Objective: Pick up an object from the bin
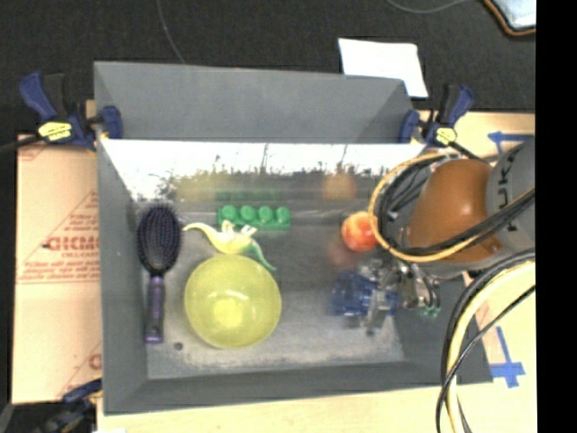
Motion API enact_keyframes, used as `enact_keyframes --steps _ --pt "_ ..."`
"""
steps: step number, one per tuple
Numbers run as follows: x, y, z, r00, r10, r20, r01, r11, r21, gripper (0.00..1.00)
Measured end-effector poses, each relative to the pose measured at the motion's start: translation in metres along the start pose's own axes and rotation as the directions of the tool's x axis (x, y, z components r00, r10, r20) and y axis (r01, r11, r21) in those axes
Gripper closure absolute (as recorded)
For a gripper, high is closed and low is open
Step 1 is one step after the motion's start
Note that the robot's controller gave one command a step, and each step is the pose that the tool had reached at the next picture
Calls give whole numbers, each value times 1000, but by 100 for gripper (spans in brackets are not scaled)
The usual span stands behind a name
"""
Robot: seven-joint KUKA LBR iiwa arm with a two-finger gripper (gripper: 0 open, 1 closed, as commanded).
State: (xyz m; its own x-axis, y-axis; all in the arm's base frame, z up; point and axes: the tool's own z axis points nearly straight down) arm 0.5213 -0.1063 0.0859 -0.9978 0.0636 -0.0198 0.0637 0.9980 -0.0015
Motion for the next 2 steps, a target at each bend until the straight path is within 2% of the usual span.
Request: enact_keyframes --steps 1,2 --pt "0 0 -31 1000 0 -2 0 1000 0 100" --pt "-1 -1 -81 1000 0 -5 0 1000 0 100"
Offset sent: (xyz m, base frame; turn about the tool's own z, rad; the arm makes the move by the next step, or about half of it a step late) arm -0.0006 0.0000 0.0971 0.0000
